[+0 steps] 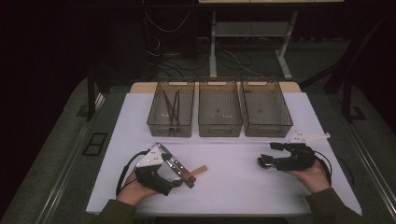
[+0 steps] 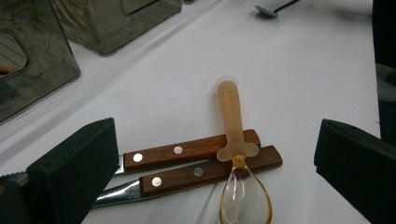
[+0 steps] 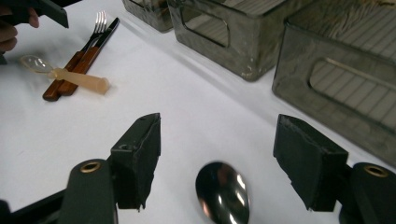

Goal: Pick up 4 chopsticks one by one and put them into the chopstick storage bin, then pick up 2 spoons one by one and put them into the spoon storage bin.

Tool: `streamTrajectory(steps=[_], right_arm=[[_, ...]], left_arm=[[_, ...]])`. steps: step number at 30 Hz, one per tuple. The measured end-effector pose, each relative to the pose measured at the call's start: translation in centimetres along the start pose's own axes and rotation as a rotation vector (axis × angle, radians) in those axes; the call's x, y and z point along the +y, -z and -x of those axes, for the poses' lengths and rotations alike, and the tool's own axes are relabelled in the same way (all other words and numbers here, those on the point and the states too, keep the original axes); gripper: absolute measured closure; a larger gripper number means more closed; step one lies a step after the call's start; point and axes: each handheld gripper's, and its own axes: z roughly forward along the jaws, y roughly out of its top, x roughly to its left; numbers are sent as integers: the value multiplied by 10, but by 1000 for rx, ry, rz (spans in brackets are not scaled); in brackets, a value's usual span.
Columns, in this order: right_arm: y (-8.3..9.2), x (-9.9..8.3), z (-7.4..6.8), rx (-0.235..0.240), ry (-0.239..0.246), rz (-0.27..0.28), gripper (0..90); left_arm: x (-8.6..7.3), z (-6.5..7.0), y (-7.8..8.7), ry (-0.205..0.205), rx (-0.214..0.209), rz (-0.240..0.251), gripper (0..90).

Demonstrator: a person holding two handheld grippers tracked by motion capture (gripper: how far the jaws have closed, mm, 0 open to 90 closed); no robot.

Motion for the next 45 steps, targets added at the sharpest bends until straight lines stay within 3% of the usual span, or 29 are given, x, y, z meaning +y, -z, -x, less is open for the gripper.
streamTrajectory(steps=[8,15,20,26,33,38,45], right_arm=[[8,-24,-7,-48,-19,29,234],[2,-37,-15,-50,-23,1,192],[-4,-36,-19,-47,-2,-10,188],[-8,-36,-20,-51,-3,-19,188],[-9,-35,-21,-56,6,-16,188],[-9,-35,-21,-58,10,-17,188],[-9,-35,-21,-63,11,-20,188]], left_arm=[[1,0,0,-4,4,-4,0],[4,-2,-2,5,15,8,4],[10,-4,-6,20,34,9,99],[18,-4,-15,30,8,19,269],[26,0,-36,46,-33,-40,393],[31,6,-50,29,-50,-83,441],[34,12,-63,0,-39,-160,503]])
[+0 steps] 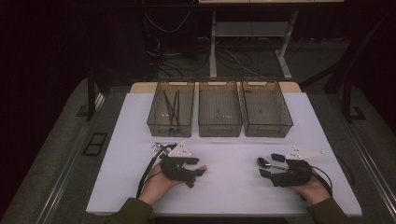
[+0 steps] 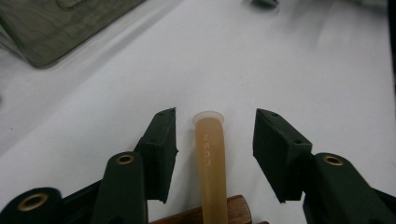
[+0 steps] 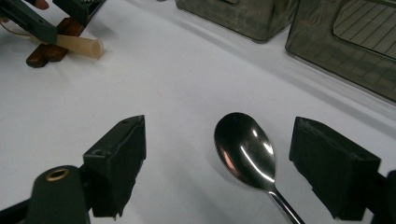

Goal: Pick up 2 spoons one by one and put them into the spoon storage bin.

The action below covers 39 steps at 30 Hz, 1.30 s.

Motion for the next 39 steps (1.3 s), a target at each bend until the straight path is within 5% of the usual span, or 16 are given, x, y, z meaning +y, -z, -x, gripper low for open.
streamTrajectory(steps=[22,39], right_arm=[[1,1,-1,-9,4,2,188],[2,1,0,-9,5,6,189]], left_arm=[[2,7,-11,-72,42,-154,714],[6,8,-9,-71,46,-157,735]])
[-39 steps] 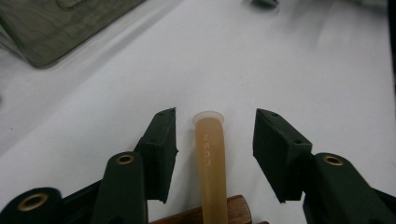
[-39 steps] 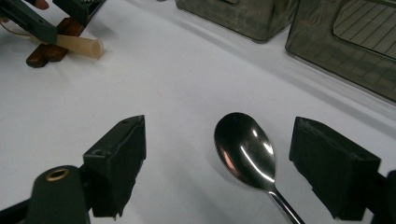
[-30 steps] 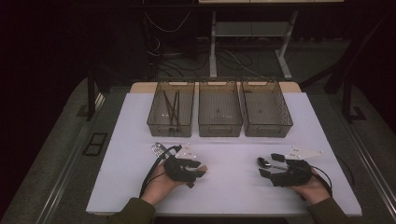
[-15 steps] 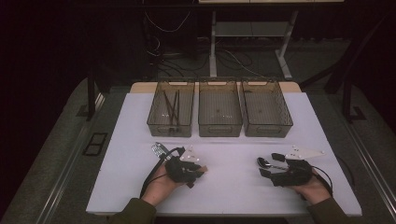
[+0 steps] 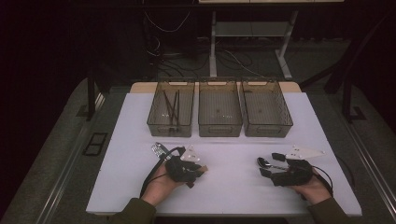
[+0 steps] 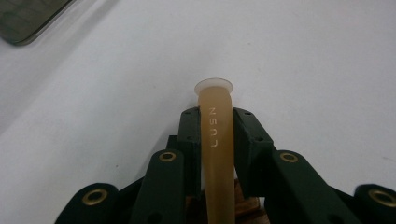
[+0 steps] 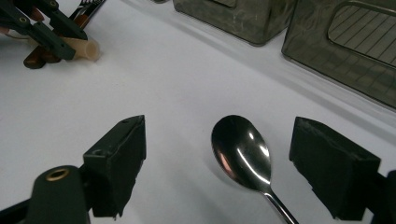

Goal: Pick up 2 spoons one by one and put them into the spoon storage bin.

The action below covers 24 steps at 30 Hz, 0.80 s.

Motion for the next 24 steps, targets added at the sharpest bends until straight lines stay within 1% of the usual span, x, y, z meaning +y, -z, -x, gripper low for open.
streamTrajectory(steps=[10,12,16,17,20,21,22,24], right_arm=[[0,0,0,4,1,3,189],[0,0,0,4,-2,4,189],[1,1,0,3,-6,7,189],[1,1,0,3,-4,8,189],[2,1,-1,2,7,12,189],[2,1,-2,2,12,12,189],[3,1,-2,-2,17,11,189],[3,0,-2,1,17,11,189]], left_arm=[[5,0,7,8,-23,31,737],[6,-1,9,20,-26,30,738],[11,-4,13,32,-29,46,738],[12,-5,15,29,-28,49,738],[16,-7,19,50,-30,70,737],[17,-8,20,46,-32,69,737],[18,-8,20,56,-34,75,737],[20,-10,22,53,-36,80,737]])
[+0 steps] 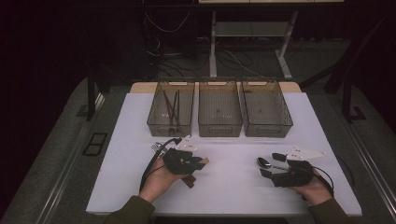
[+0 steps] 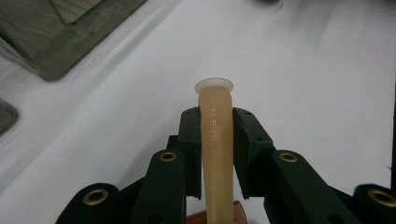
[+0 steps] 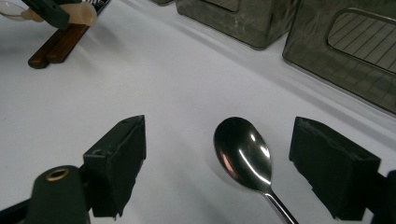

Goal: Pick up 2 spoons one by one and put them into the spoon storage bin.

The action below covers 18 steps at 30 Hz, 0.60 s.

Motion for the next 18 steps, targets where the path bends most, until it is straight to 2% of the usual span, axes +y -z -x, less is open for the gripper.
streamTrajectory(steps=[3,7,11,13,15,18], right_arm=[[0,0,-1,6,-12,14,188],[-1,0,-3,20,-21,19,140],[0,0,-5,13,-27,25,115],[2,0,-5,-13,-25,35,107],[2,0,-5,-13,-39,34,104],[1,-1,-5,-13,-32,25,104]], left_arm=[[1,-3,4,11,-10,19,737],[4,-7,7,25,-14,34,737],[7,-13,9,33,-14,44,736],[10,-15,10,34,-14,49,737],[12,-18,11,40,-15,63,737],[16,-21,13,44,-16,78,737]])
